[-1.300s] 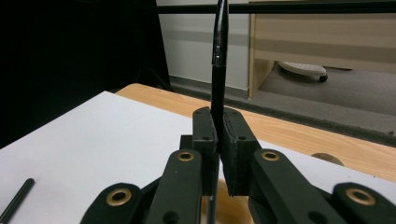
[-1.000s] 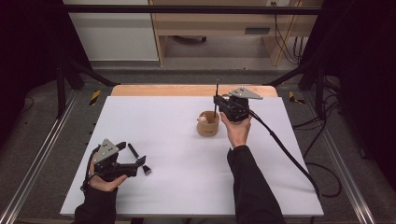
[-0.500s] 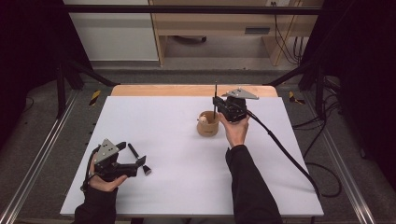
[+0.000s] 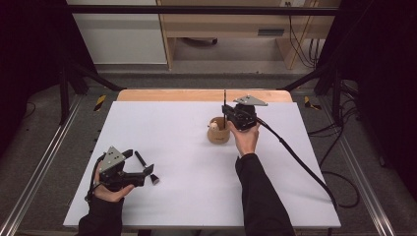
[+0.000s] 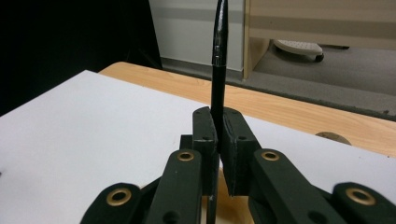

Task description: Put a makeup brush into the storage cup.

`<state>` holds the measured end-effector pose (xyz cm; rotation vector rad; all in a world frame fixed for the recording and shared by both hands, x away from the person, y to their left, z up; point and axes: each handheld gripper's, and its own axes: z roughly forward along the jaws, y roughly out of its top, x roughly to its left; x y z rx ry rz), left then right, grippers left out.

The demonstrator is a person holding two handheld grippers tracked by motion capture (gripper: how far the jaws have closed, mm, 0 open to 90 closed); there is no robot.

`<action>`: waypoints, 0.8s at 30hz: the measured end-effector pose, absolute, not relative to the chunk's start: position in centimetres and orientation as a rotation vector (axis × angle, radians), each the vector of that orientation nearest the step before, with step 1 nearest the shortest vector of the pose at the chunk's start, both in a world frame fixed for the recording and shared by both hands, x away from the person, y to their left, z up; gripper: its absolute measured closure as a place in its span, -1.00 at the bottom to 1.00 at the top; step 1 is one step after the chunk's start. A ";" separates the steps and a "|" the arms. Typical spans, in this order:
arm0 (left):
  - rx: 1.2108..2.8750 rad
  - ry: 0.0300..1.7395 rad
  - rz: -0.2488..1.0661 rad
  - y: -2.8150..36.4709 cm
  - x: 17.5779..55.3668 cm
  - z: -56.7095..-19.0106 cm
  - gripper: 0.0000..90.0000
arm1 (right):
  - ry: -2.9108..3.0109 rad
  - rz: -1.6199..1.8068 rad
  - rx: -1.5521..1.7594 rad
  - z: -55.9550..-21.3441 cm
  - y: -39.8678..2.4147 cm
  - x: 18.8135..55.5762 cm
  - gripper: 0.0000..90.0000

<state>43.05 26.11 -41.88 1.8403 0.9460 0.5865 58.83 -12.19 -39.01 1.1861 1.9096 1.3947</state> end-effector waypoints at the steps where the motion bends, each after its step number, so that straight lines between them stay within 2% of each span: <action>1: 1.841 0.945 0.586 26.1 43.1 -41.9 -0.86 | 1.912 1.390 1.190 -39.1 -12.1 58.9 0.89; 24: 1.840 0.945 0.591 26.0 43.0 -41.9 -0.86 | 1.958 1.344 1.244 -41.2 -12.1 59.1 0.89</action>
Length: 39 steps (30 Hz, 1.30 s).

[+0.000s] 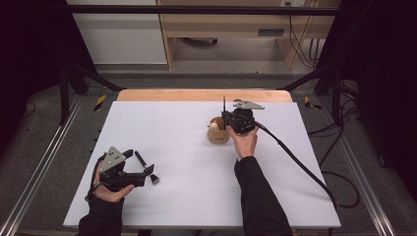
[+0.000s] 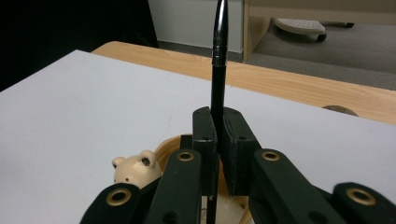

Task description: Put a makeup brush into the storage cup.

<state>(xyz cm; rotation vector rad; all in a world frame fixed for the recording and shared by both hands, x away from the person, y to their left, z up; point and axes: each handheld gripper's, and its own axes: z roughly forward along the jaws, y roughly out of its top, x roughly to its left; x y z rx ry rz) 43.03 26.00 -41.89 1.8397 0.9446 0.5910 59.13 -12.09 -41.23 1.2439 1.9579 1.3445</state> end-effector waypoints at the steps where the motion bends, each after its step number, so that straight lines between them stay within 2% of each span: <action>1: 1.839 0.945 0.591 26.0 43.0 -41.9 -0.86 | 1.962 1.339 1.246 -41.4 -12.0 59.1 0.89; 24: 1.847 0.944 0.590 25.9 43.0 -41.9 -0.86 | 1.994 1.269 1.278 -41.9 -12.2 58.7 0.81; 32: 1.848 0.945 0.591 25.9 43.0 -41.9 -0.86 | 1.998 1.323 1.240 -40.7 -13.2 57.2 0.64; 39: 1.845 0.945 0.591 25.9 43.0 -41.9 -0.86 | 2.030 1.357 1.183 -39.2 -14.3 55.5 0.39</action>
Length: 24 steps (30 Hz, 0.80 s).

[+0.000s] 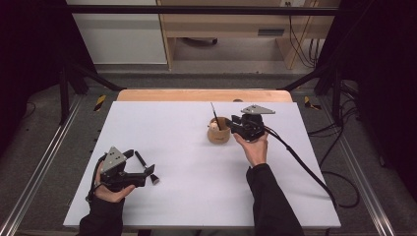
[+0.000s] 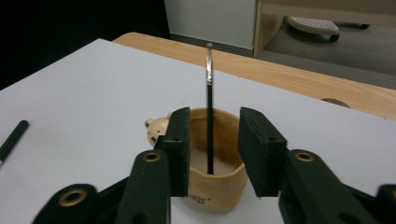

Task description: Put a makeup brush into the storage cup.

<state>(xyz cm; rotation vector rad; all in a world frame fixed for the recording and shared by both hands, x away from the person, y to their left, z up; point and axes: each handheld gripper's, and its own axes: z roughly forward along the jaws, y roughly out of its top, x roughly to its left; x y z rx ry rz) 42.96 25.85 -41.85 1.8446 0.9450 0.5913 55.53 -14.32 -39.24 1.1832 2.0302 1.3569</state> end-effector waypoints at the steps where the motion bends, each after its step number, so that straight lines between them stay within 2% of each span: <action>1: 1.845 0.945 0.591 25.9 43.0 -41.9 -0.86 | 2.040 1.372 1.176 -39.0 -14.5 55.2 0.36; 11: 1.843 0.943 0.590 25.8 42.9 -41.8 -0.86 | 2.071 1.430 1.080 -37.8 -15.5 52.4 0.05; 15: 1.841 0.944 0.591 25.8 42.9 -41.8 -0.86 | 2.062 1.446 1.058 -37.4 -15.8 51.3 -0.18; 24: 1.847 0.940 0.592 25.7 42.9 -41.7 -0.86 | 2.072 1.425 1.013 -37.3 -16.5 49.7 -0.52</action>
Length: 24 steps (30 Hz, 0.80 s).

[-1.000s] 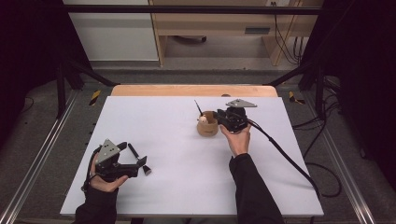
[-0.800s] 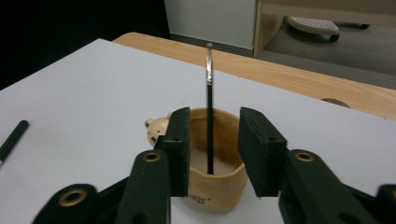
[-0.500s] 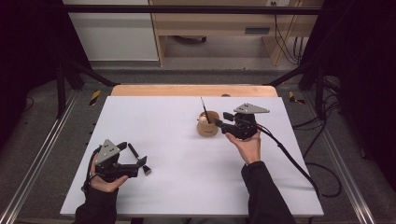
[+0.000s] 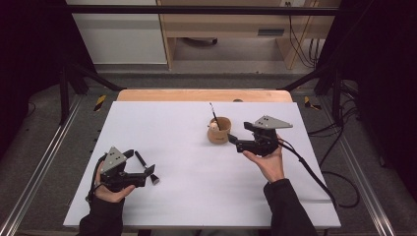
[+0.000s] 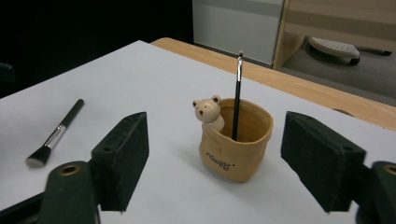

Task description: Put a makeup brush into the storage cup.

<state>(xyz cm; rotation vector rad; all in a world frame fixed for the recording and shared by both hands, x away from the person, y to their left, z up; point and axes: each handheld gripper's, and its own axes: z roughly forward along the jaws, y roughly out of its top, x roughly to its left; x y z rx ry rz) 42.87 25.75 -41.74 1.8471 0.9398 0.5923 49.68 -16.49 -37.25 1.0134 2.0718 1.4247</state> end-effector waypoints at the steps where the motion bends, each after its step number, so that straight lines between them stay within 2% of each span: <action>1: 1.847 0.940 0.592 25.7 42.9 -41.7 -0.86 | 2.078 1.420 1.009 -37.2 -16.5 49.5 -0.55; 12: 1.848 0.940 0.593 25.7 42.9 -41.7 -0.86 | 2.071 1.434 1.015 -37.4 -18.2 47.6 -0.73; 24: 1.848 0.941 0.594 25.7 42.9 -41.8 -0.86 | 2.055 1.438 1.028 -38.1 -19.8 46.2 -0.81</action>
